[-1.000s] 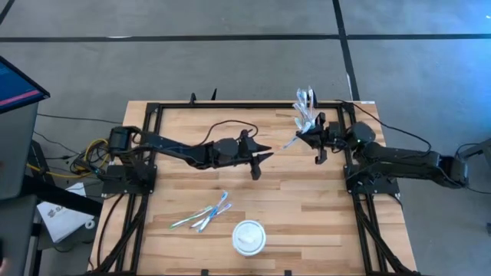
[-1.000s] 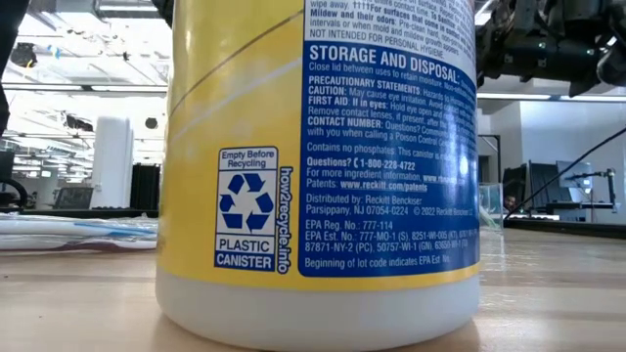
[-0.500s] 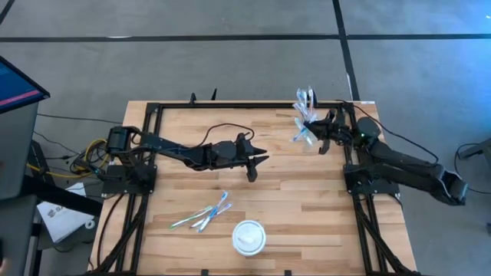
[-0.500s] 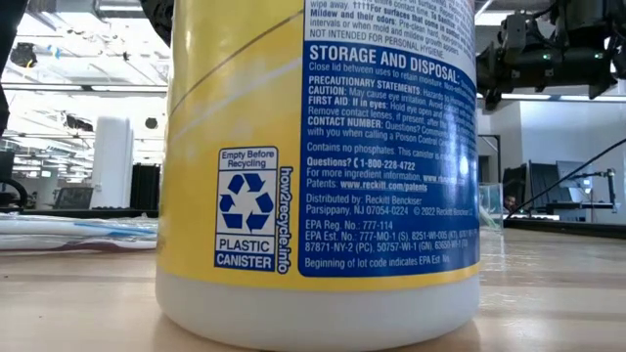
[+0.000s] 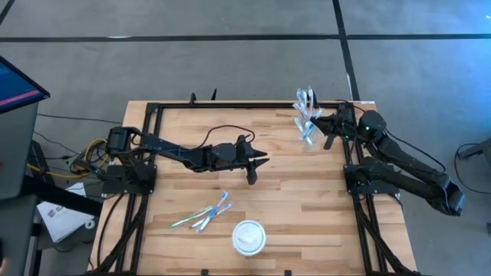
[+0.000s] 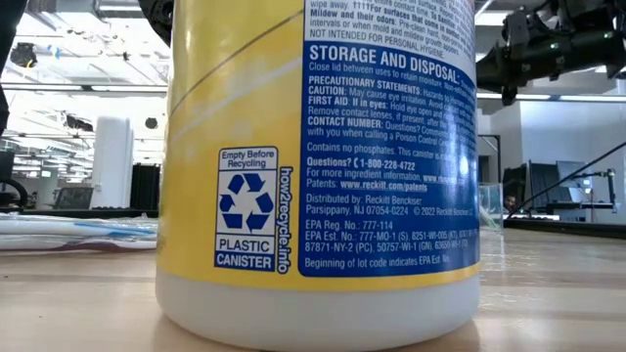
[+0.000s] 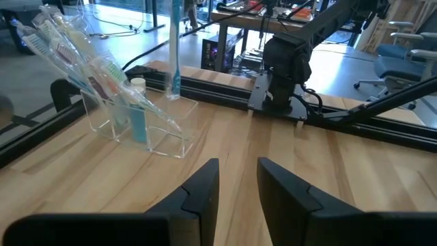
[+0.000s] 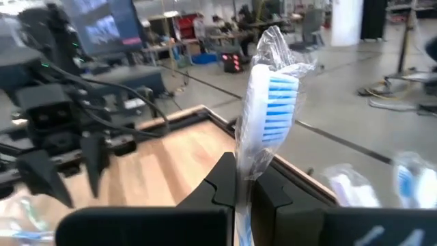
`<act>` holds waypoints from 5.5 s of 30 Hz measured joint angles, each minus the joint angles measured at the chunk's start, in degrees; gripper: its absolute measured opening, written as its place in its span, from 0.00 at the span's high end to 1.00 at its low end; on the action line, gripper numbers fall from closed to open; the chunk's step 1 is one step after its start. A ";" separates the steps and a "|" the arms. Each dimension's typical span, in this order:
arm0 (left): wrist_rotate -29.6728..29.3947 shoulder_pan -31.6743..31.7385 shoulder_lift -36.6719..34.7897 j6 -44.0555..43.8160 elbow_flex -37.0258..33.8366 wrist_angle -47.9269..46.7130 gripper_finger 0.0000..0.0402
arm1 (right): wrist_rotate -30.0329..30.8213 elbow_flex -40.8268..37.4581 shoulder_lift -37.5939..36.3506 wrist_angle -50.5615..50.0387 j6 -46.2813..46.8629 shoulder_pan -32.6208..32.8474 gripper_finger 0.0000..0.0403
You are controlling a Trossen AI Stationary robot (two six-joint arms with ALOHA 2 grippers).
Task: Pick & Place toothbrushing station
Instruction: Put the blue toothbrush into the transparent organizer, then put the green toothbrush into the transparent organizer
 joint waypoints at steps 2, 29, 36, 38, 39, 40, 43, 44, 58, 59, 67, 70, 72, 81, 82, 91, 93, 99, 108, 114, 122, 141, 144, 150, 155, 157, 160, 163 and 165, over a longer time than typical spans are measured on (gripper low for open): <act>0.02 0.00 0.00 0.00 0.02 -0.02 0.76 | 1.87 0.50 0.00 -2.29 -0.59 -0.69 0.99; 0.02 -0.02 0.07 0.00 0.07 -0.07 0.76 | 5.40 0.50 6.39 -8.91 -3.61 -8.59 0.99; 0.01 -0.59 0.09 0.00 0.07 -0.09 0.76 | 5.38 0.50 9.81 -8.18 -4.50 -8.46 0.99; 0.02 -0.61 0.09 0.02 0.07 -0.09 0.76 | 5.38 0.48 10.15 -8.11 -4.51 -8.46 0.99; 0.02 -0.61 0.09 0.04 0.07 -0.09 0.76 | 5.38 0.14 10.21 -7.28 -4.50 -8.46 0.99; 0.02 -0.61 0.09 0.04 0.07 -0.09 0.76 | 5.32 -0.75 10.22 -5.42 -4.39 -8.46 0.99; 0.00 -0.61 0.09 0.07 0.08 -0.11 0.76 | 5.18 -4.63 10.23 -0.27 -3.18 -8.48 0.99; 0.02 -0.61 0.09 0.08 0.09 -0.11 0.76 | 5.16 -5.52 10.24 0.48 -3.22 -8.59 0.99; 0.02 -0.61 0.09 0.15 0.09 -0.10 0.76 | 4.73 -11.44 10.23 8.75 -1.88 -8.62 0.99; 0.02 -0.61 0.09 0.15 0.09 -0.09 0.76 | 4.74 -11.46 10.25 8.63 -1.88 -8.62 0.99; 0.02 -0.61 0.09 0.16 0.09 -0.11 0.76 | 4.74 -11.46 10.25 8.89 -1.44 -8.59 0.98; 0.01 -0.61 0.09 0.17 0.09 -0.11 0.76 | 4.74 -11.46 10.25 8.73 -1.38 -8.57 0.98; 0.02 -0.61 0.09 0.17 0.09 -0.11 0.76 | 4.74 -11.46 10.25 8.67 -1.18 -8.59 0.96; 0.02 -0.61 0.09 0.16 0.09 -0.10 0.76 | 4.74 -11.46 11.51 8.67 -1.24 -8.55 0.98; 0.01 -0.61 0.09 0.16 0.09 -0.10 0.76 | 4.74 -11.46 11.54 8.60 -1.25 -8.55 0.98; 0.01 -0.61 0.09 0.15 0.09 -0.11 0.76 | 5.18 -11.44 12.65 8.67 -1.80 -8.55 0.96; 0.01 -0.61 0.09 0.16 0.09 -0.11 0.76 | 5.18 -11.42 13.01 8.83 -2.06 -8.55 0.97; 0.01 -0.61 0.09 0.17 0.09 -0.11 0.76 | 5.22 -11.42 13.00 8.69 -3.00 -8.59 0.89; 0.01 -0.61 0.09 0.15 0.09 -0.11 0.76 | 5.31 -11.42 12.85 9.75 -3.59 -8.59 0.70; 0.02 -0.61 0.09 0.17 0.09 -0.11 0.76 | 5.29 -11.25 12.85 12.18 -3.58 -8.57 0.57; 0.02 -0.61 0.09 0.17 0.09 -0.11 0.76 | 5.16 -9.35 12.85 10.83 -3.61 -8.56 0.52; 0.06 -0.89 -1.59 -0.15 -0.09 -6.12 0.76 | 5.14 -2.55 12.30 7.16 -5.11 -8.55 0.54; 0.05 -1.39 -4.93 -1.50 -1.86 -8.46 0.76 | 5.14 -0.40 10.86 5.15 -5.44 -8.55 0.55; -0.05 -3.89 -14.22 -7.44 -9.19 -13.55 0.76 | 5.13 2.79 6.38 -2.49 -6.00 -7.00 0.55; 0.24 -8.05 -19.24 -13.11 -14.59 -16.46 0.76 | 5.17 3.87 3.69 -6.92 -6.00 -3.43 0.55; 0.03 -9.80 -21.33 -15.36 -15.98 -19.23 0.76 | 5.14 4.04 3.39 -7.11 -5.99 -1.79 0.55; -0.22 -12.54 -22.57 -20.72 -16.65 -23.78 0.76 | 5.26 4.04 3.43 -7.11 -5.74 0.79 0.56; -0.27 -15.14 -22.97 -26.36 -16.87 -28.52 0.76 | 5.30 4.04 3.45 -7.28 -5.04 3.33 0.58; -0.07 -16.62 -22.99 -29.65 -16.83 -31.89 0.76 | 5.31 4.04 3.45 -7.33 -4.90 5.05 0.59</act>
